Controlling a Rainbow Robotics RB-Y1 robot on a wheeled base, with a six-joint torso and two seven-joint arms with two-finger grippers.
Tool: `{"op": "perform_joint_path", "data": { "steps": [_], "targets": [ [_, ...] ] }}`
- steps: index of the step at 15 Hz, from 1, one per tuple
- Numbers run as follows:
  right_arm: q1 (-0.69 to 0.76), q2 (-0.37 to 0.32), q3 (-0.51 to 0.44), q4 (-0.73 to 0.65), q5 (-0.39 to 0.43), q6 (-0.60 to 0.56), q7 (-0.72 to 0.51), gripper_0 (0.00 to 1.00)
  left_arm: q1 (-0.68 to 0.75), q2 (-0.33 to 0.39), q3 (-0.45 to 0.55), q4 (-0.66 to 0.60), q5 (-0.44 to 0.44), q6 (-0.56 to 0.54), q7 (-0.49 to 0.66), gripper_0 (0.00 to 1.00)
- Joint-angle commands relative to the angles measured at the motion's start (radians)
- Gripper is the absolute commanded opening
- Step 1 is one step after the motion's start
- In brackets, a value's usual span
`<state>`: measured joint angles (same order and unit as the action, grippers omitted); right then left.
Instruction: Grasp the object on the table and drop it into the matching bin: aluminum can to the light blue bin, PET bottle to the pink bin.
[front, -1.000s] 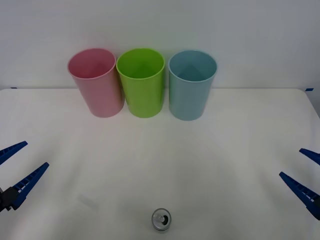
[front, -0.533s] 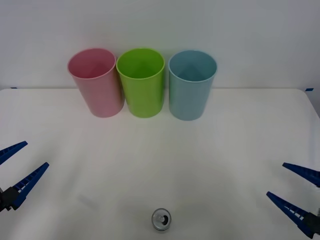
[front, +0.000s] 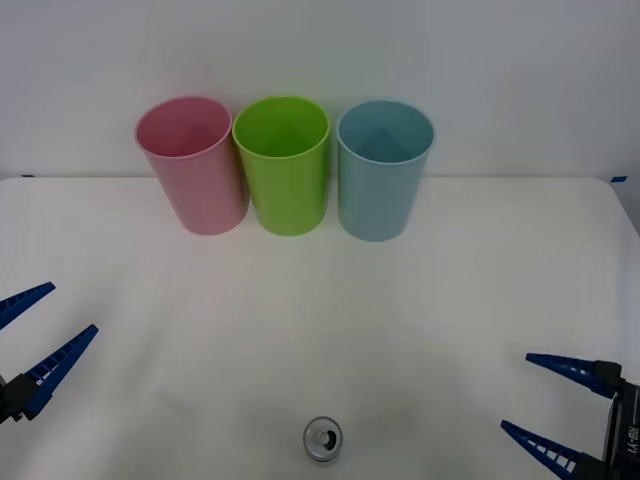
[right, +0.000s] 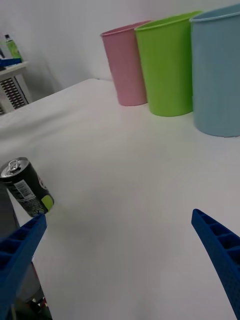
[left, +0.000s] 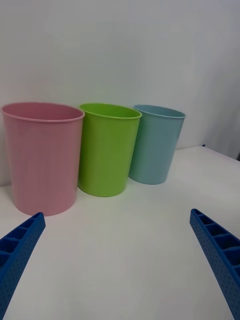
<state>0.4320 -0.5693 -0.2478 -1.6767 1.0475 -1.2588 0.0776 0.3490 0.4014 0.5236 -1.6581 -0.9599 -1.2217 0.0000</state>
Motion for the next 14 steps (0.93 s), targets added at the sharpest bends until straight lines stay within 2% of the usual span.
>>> {"op": "perform_joint_path", "data": {
  "steps": [1,9,14],
  "targets": [
    [-0.013,-0.024,0.051,0.0,0.0,0.001,0.019,1.0,0.0,0.0,0.0,0.0,0.0,0.0,0.0,1.0],
    [-0.09,-0.027,0.223,0.0,0.06,0.024,0.065,1.0,0.0,0.0,0.0,0.0,0.0,0.0,0.0,1.0],
    [-0.133,-0.027,0.338,0.0,0.082,0.091,0.097,1.0,0.0,0.0,0.0,0.0,0.0,0.0,0.0,1.0]
  ]
}}
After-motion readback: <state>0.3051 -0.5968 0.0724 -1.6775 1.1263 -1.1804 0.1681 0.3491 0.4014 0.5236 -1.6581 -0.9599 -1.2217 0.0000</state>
